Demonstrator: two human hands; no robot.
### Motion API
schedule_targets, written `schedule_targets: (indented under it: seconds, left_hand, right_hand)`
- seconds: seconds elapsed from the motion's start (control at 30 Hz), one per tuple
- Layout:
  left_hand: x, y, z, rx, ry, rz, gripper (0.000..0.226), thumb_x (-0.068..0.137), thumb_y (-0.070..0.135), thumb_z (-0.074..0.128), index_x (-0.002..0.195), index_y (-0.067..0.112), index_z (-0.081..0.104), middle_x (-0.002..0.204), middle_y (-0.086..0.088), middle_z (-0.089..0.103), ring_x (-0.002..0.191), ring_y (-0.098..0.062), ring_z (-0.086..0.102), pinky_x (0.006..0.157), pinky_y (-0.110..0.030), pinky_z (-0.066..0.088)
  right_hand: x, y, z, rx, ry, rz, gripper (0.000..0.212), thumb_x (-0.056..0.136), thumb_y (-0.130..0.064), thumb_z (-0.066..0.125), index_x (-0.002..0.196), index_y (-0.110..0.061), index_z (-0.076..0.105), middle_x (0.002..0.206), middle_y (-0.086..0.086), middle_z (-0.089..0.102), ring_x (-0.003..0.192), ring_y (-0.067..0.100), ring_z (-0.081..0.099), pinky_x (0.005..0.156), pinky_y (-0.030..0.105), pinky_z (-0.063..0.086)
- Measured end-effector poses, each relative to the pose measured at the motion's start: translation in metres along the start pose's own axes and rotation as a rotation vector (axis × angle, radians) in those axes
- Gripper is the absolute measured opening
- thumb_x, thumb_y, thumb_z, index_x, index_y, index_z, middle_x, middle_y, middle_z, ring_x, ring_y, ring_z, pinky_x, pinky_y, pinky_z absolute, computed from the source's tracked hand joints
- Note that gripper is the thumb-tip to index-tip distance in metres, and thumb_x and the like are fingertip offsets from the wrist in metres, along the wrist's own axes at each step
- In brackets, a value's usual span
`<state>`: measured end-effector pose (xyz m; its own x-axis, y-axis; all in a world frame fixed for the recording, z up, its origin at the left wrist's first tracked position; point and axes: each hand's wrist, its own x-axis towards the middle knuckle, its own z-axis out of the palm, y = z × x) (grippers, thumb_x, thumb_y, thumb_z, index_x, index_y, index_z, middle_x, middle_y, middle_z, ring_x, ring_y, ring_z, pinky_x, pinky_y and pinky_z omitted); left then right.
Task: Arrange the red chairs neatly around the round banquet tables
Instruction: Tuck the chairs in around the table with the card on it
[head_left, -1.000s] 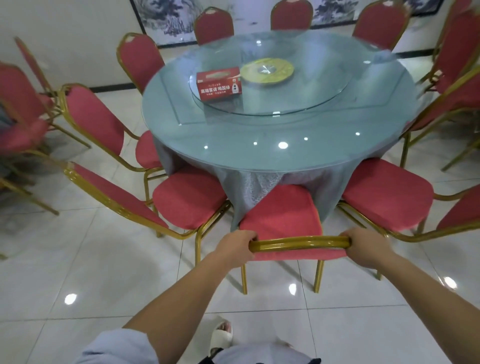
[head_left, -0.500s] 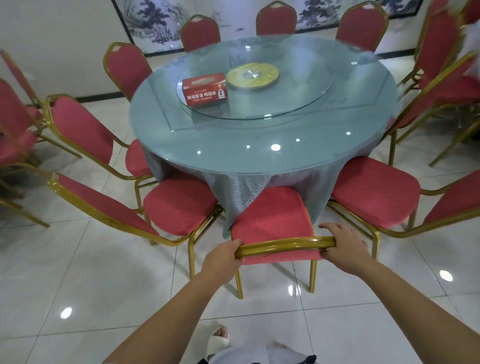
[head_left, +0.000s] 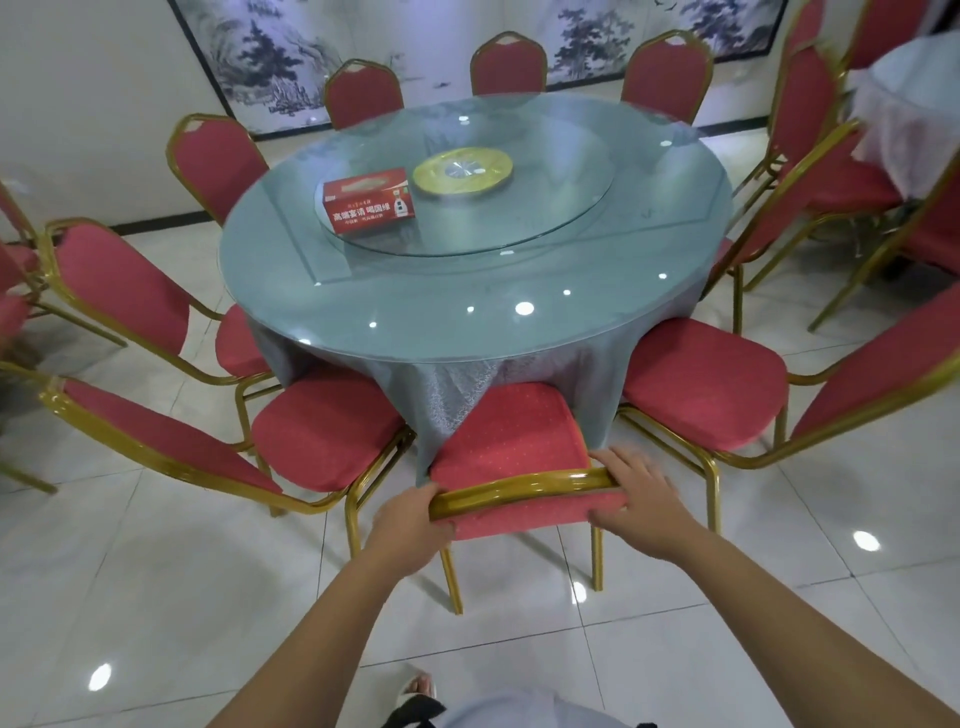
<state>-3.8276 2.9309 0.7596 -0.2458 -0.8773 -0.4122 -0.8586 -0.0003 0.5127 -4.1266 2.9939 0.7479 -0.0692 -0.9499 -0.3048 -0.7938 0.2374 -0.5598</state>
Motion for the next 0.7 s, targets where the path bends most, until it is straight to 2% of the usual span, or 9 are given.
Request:
schedule_targets:
  seconds: [0.07, 0.13, 0.2, 0.23, 0.3, 0.43, 0.57, 0.7]
  left_hand:
    - [-0.008, 0.029, 0.01, 0.075, 0.066, 0.096, 0.037, 0.084, 0.041, 0.061, 0.119, 0.03, 0.058, 0.111, 0.007, 0.064, 0.105, -0.019, 0.06, 0.096, -0.041, 0.05]
    - [-0.015, 0.065, 0.024, 0.123, 0.115, 0.24, 0.054, 0.085, 0.042, 0.064, 0.136, 0.028, 0.05, 0.125, 0.006, 0.058, 0.119, -0.019, 0.052, 0.106, -0.042, 0.04]
    - [-0.019, 0.1, 0.036, 0.158, 0.134, 0.409, 0.056, 0.085, 0.043, 0.062, 0.138, 0.035, 0.046, 0.131, 0.013, 0.053, 0.126, -0.013, 0.045, 0.116, -0.044, 0.028]
    - [-0.02, 0.118, 0.042, 0.17, 0.107, 0.479, 0.054, 0.087, 0.04, 0.062, 0.138, 0.038, 0.046, 0.133, 0.015, 0.051, 0.127, -0.01, 0.041, 0.118, -0.041, 0.022]
    - [-0.021, 0.151, 0.055, 0.159, -0.005, 0.573, 0.055, 0.088, 0.03, 0.063, 0.14, 0.036, 0.046, 0.135, 0.014, 0.048, 0.127, -0.008, 0.037, 0.115, -0.031, 0.022]
    - [-0.012, 0.198, 0.087, 0.122, -0.16, 0.614, 0.06, 0.088, 0.026, 0.066, 0.144, 0.032, 0.044, 0.134, 0.016, 0.04, 0.132, -0.009, 0.036, 0.115, -0.029, 0.026]
    - [0.014, 0.232, 0.126, 0.095, -0.325, 0.576, 0.07, 0.087, 0.031, 0.067, 0.149, 0.034, 0.033, 0.149, 0.014, 0.03, 0.14, -0.011, 0.029, 0.115, -0.029, 0.028]
    - [0.045, 0.277, 0.168, 0.034, -0.473, 0.517, 0.079, 0.088, 0.035, 0.07, 0.152, 0.038, 0.023, 0.151, 0.017, 0.023, 0.138, -0.006, 0.026, 0.093, -0.017, 0.039]
  right_hand:
    - [-0.025, 0.012, 0.004, 0.023, 0.023, -0.056, 0.086, 0.082, -0.054, 0.061, 0.151, -0.049, 0.01, 0.162, -0.018, 0.003, 0.151, 0.012, -0.003, 0.119, 0.053, 0.013]
    - [-0.049, 0.029, 0.009, 0.068, 0.015, -0.05, 0.087, 0.086, -0.05, 0.062, 0.149, -0.055, 0.003, 0.162, -0.022, -0.005, 0.149, 0.004, -0.004, 0.12, 0.051, 0.013]
    - [-0.068, 0.047, 0.011, 0.18, 0.012, 0.023, 0.08, 0.085, -0.053, 0.061, 0.147, -0.057, 0.012, 0.163, -0.018, 0.008, 0.148, 0.005, 0.011, 0.121, 0.051, 0.019]
    - [-0.077, 0.056, 0.009, 0.237, 0.032, 0.073, 0.076, 0.084, -0.055, 0.061, 0.147, -0.055, 0.018, 0.162, -0.016, 0.017, 0.148, 0.008, 0.017, 0.12, 0.05, 0.022]
    - [-0.094, 0.072, -0.004, 0.291, 0.108, 0.164, 0.07, 0.088, -0.052, 0.061, 0.148, -0.046, 0.027, 0.159, -0.014, 0.026, 0.145, 0.011, 0.025, 0.12, 0.045, 0.023]
    - [-0.124, 0.101, -0.04, 0.364, 0.29, 0.264, 0.063, 0.092, -0.045, 0.061, 0.148, -0.038, 0.033, 0.154, -0.014, 0.034, 0.14, 0.011, 0.033, 0.115, 0.033, 0.027]
    - [-0.144, 0.136, -0.069, 0.415, 0.402, 0.336, 0.061, 0.092, -0.044, 0.063, 0.146, -0.039, 0.036, 0.142, -0.022, 0.036, 0.132, 0.003, 0.034, 0.106, 0.023, 0.026]
    - [-0.142, 0.175, -0.105, 0.422, 0.462, 0.397, 0.06, 0.091, -0.042, 0.064, 0.145, -0.039, 0.037, 0.145, -0.02, 0.038, 0.135, 0.006, 0.034, 0.106, 0.023, 0.026]
